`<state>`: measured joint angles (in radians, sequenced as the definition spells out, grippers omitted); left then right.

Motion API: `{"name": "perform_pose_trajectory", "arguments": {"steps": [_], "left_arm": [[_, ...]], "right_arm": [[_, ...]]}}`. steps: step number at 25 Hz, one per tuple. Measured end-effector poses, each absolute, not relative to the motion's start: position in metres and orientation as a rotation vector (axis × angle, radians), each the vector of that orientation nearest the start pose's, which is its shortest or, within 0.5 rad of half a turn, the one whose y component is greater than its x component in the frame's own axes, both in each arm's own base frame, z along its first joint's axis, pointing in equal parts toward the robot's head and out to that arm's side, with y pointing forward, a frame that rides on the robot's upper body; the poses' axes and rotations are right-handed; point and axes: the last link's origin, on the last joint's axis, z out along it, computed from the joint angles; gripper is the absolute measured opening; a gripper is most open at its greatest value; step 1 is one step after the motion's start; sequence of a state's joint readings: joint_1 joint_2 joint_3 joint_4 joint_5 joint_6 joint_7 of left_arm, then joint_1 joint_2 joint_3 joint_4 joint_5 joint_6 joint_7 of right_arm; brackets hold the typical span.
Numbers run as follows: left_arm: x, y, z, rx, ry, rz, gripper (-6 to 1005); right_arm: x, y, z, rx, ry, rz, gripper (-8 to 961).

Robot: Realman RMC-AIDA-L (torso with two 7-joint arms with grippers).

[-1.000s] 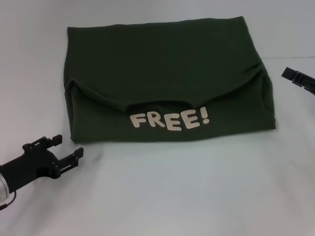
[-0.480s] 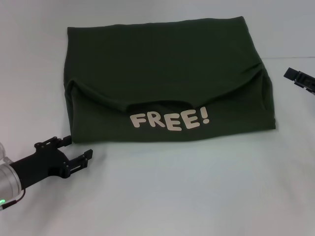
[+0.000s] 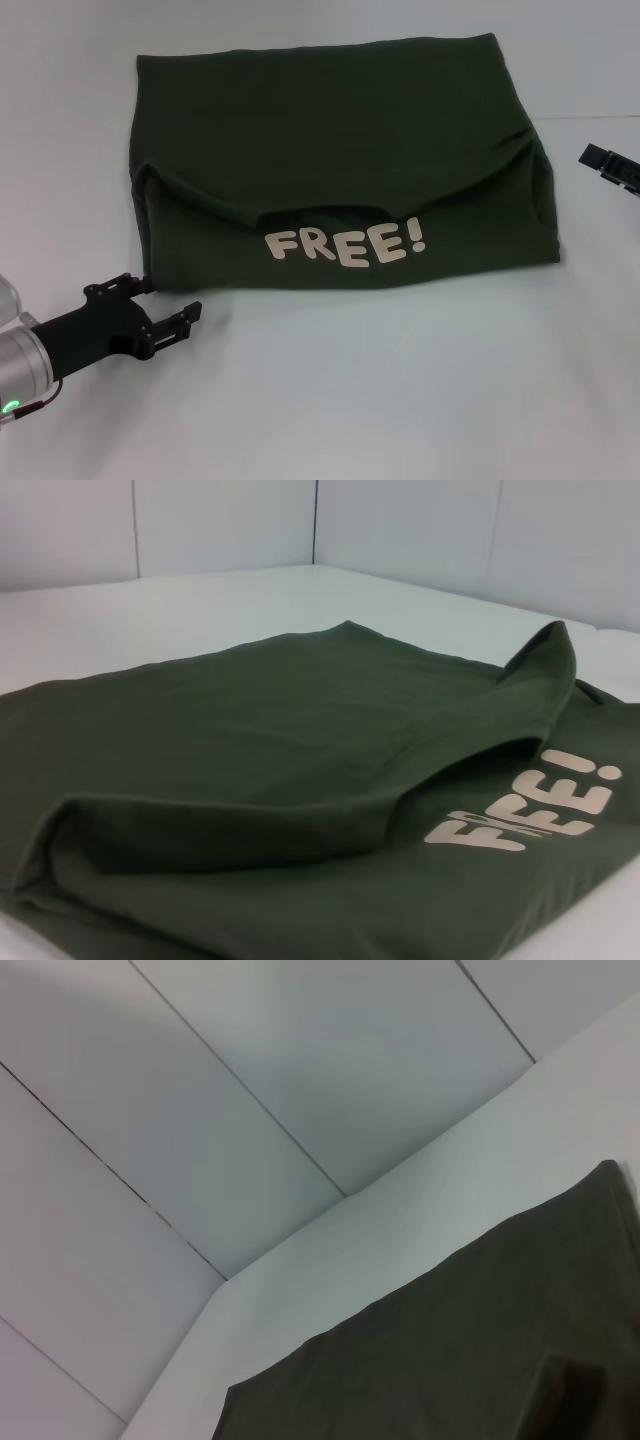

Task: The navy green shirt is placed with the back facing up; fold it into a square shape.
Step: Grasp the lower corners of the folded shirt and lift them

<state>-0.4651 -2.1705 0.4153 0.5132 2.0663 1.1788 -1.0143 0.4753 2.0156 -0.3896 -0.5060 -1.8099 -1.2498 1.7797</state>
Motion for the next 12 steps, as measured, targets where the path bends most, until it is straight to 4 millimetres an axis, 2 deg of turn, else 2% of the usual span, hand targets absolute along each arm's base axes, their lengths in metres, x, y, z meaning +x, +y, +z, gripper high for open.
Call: {"name": "perform_pose_trajectory", "arguments": {"steps": [3, 9, 12], "left_arm": [[-0.3307, 0.321, -0.0338, -2.35, -0.649, -0.452, 721], [-0.3308, 0.3225, -0.0323, -2.34, -0.651, -0.452, 490], [-0.3309, 0.3236, -0.0319, -2.335, -0.66, -0.452, 425]], "right_arm": [[0.3393, 0.3534, 0.0617, -1.853, 1.375, 1.019, 703], [0.3399, 0.353, 0.0621, -1.852, 1.372, 1.017, 702], [0.3405, 0.3527, 0.0627, -1.85, 1.371, 1.017, 702]]}}
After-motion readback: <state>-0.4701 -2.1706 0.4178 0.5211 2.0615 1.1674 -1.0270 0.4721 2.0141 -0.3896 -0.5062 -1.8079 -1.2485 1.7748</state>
